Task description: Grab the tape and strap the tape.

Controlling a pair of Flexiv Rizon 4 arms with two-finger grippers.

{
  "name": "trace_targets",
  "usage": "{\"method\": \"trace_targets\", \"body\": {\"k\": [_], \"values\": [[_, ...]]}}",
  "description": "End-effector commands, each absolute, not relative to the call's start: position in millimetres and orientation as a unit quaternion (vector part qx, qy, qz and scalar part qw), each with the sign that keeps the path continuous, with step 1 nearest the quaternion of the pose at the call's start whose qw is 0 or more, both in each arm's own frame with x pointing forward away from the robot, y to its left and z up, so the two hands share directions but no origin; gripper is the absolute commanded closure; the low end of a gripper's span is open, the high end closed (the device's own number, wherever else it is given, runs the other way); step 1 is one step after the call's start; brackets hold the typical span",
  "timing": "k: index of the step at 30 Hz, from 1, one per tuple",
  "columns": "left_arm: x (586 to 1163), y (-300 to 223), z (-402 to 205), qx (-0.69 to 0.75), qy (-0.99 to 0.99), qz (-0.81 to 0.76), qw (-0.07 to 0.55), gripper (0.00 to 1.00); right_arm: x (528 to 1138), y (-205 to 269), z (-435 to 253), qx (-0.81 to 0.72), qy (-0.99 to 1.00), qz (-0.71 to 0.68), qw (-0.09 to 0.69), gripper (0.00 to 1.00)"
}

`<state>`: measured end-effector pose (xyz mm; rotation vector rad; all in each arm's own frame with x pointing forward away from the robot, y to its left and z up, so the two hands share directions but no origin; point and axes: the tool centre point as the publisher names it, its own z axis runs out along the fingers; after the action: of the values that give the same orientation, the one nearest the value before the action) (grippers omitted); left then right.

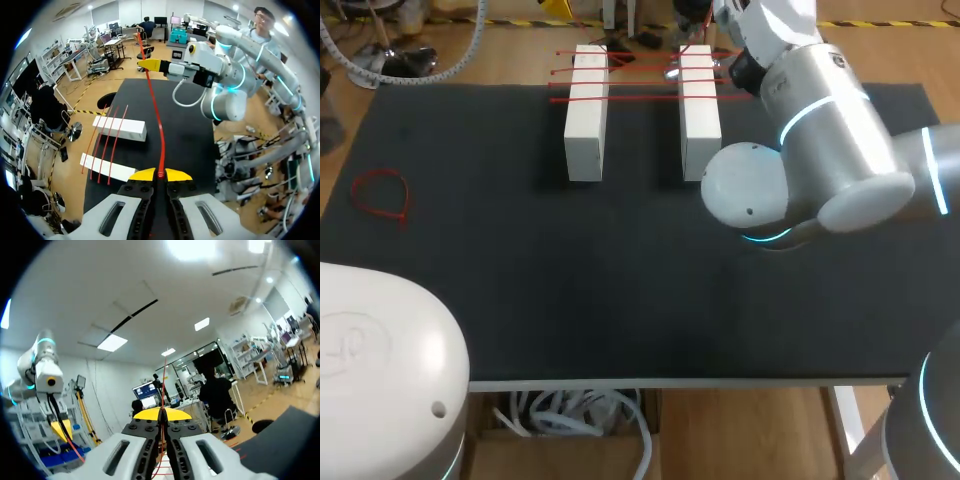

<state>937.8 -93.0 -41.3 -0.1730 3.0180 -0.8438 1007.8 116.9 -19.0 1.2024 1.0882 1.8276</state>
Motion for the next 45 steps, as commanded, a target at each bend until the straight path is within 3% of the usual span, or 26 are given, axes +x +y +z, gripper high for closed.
{"method": "trace_targets", "body": {"k": [1, 12, 45], "values": [[937.5, -93.1, -40.2, -0.056, 0.962, -0.266, 0.001, 1.0, 1004.0, 113.2, -12.4, 0.327, 0.575, 0.624, 0.417, 1.0], [937.5, -93.1, -40.2, -0.056, 0.962, -0.266, 0.001, 1.0, 995.0, 121.5, -11.2, 0.31, 0.57, 0.616, 0.447, 1.0], [937.5, -93.1, -40.2, -0.056, 0.962, -0.266, 0.001, 1.0, 993.1, 121.8, -6.7, 0.344, 0.529, 0.65, 0.423, 1.0]]}}
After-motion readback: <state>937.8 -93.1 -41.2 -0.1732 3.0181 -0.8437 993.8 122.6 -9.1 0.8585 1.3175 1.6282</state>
